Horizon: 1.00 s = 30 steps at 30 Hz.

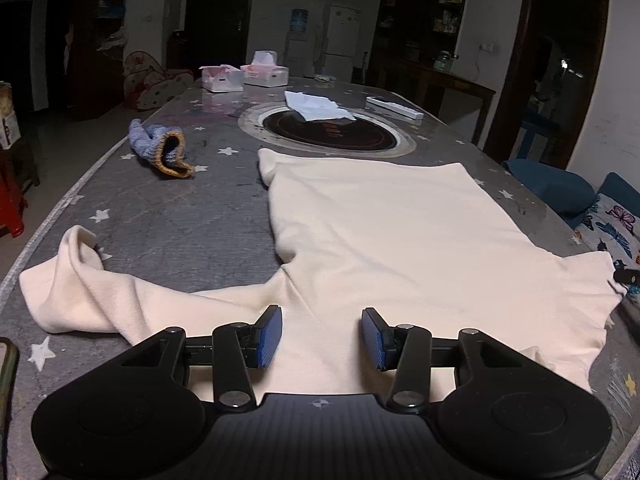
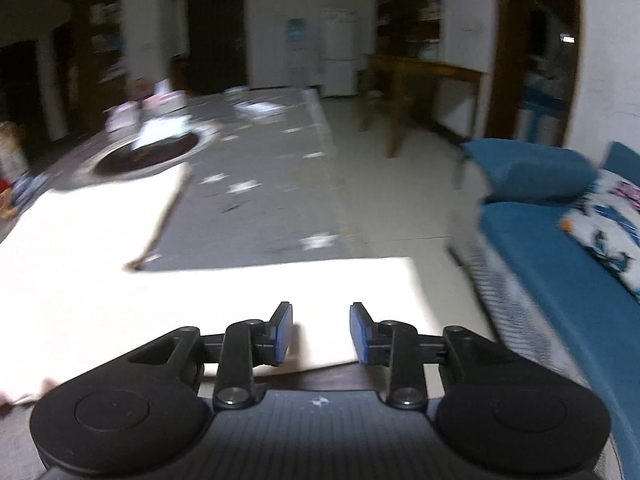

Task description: Fold clothes

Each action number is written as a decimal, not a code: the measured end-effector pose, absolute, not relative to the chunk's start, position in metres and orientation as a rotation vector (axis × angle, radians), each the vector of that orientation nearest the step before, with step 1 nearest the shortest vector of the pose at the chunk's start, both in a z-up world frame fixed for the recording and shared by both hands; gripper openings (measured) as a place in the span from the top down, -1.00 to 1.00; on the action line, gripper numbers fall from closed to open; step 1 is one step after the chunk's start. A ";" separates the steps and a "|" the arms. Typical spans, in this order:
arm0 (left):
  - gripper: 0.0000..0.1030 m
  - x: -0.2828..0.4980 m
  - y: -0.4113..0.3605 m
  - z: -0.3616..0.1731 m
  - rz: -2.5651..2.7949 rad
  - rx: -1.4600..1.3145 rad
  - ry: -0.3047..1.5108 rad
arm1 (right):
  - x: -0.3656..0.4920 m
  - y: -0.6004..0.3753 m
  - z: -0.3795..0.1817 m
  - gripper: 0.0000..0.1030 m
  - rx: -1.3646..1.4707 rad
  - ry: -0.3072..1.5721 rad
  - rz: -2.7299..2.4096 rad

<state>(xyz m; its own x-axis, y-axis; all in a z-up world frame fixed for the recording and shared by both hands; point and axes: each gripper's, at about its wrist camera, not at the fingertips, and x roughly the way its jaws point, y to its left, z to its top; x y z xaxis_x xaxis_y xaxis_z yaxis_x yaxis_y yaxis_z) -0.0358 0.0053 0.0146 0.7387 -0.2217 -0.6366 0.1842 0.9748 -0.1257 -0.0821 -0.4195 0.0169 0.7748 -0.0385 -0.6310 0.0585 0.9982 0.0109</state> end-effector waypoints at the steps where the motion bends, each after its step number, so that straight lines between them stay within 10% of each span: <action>1: 0.07 -0.036 0.005 0.015 -0.217 -0.053 0.708 | -0.083 -0.411 0.017 0.27 0.018 0.689 -0.009; 23: 0.10 -0.092 -0.047 0.030 -0.571 0.071 0.659 | -0.113 -0.281 0.049 0.05 -0.214 0.665 0.537; 26: 0.75 -0.096 -0.047 0.027 -0.574 0.085 0.661 | -0.112 -0.266 0.052 0.06 -0.219 0.659 0.607; 30: 0.93 -0.108 -0.043 0.031 -0.601 0.111 0.633 | -0.112 -0.249 0.054 0.11 -0.234 0.661 0.684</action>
